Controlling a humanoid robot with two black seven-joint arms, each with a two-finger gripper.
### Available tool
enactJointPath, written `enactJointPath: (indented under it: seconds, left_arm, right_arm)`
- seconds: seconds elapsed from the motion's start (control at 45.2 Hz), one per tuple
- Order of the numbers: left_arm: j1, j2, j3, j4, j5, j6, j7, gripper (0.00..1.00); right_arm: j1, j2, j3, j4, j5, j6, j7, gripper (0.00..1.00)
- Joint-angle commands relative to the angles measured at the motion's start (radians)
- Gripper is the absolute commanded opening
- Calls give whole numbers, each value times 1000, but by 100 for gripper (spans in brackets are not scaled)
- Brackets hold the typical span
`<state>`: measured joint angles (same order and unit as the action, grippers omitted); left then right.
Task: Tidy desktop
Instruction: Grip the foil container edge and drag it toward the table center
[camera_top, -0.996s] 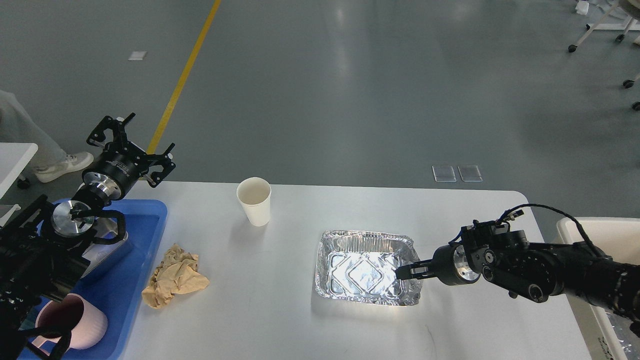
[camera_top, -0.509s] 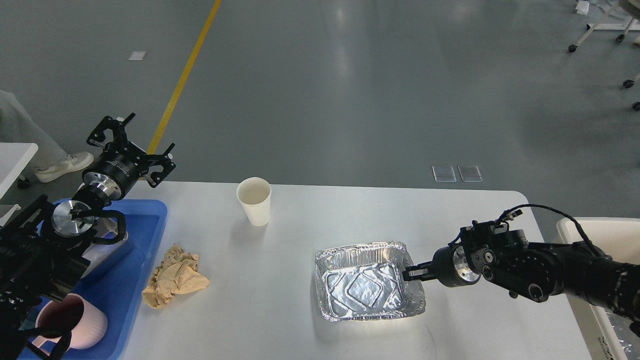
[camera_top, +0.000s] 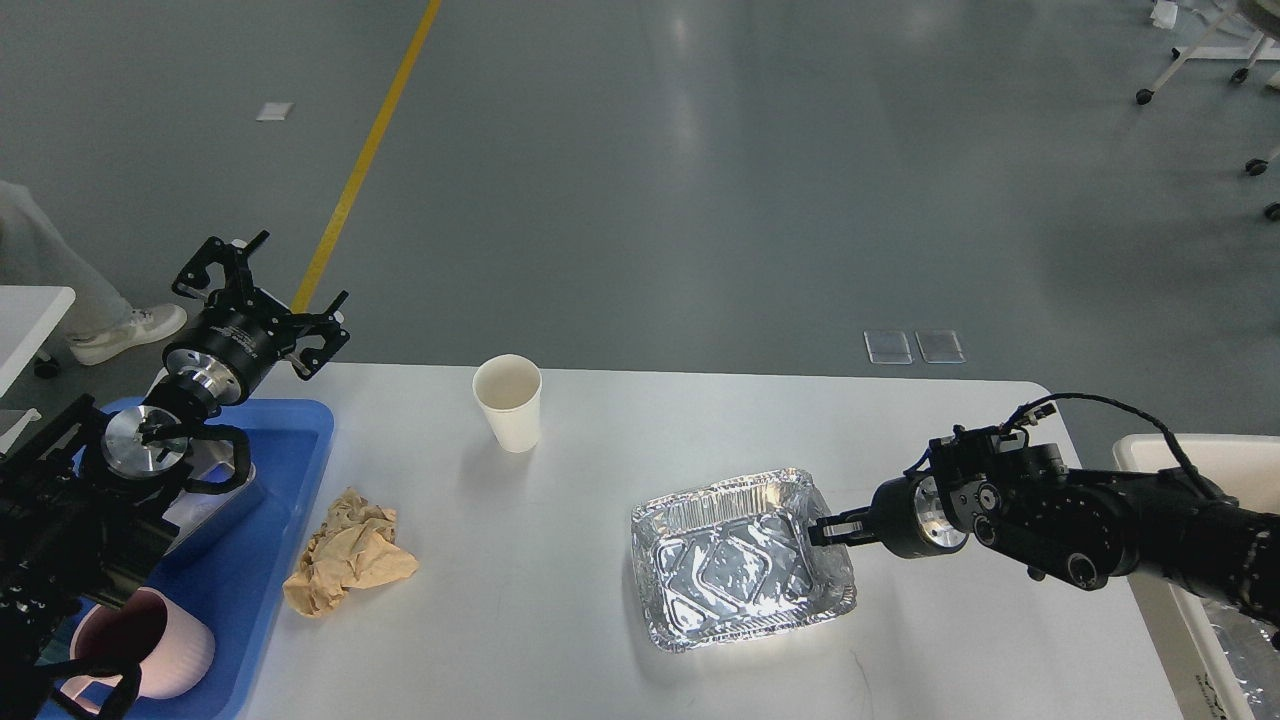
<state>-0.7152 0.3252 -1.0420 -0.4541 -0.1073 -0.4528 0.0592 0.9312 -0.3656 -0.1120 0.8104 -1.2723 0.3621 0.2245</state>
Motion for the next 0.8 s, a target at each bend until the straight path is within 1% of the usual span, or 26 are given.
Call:
enactJointPath:
  seconds: [0.0,0.177,0.376,0.399,0.421,0.531,0.554,0.576,0.731,0.775]
  left_arm:
    - [3,0,-1,0,1,0,-2,97]
    - [3,5,13,0,6,-1,4,97]
    - [10,9,19,0,6,-1,4,97]
    - [10,9,19,0,6,-1,4,97]
    - [10,12,19,0,8,-4,4,97]
    - [11,15,20,5,8,-23,4,97]
    - [11,15,20,5,8,-23,4,97]
    - [16,17,20,5,8,-27,4,97]
    - [20,23,20,5,8,-32,2,97]
    - [20,23,20,6,9,-40,4,97]
  right_arm:
    - [27,-30,0,35,2,3,1,0]
    - [87,-108,2,122,8,44,-4,0]
    - [184,-246,2,262,93,130,-28,0]
    - [184,-246,2,262,93,130,-28,0]
    - [211,-290,2,315,105,146,-45,0]
    - [259,-358,2,400,134,181,-102,0]
    - [259,-358,2,400,134,181,-102,0]
    - [294,-389,2,446,177,207,-137,0]
    - [391,-407,2,512,301,248,-197,0]
    - [412,-403,2,523,346,252,-205,0]
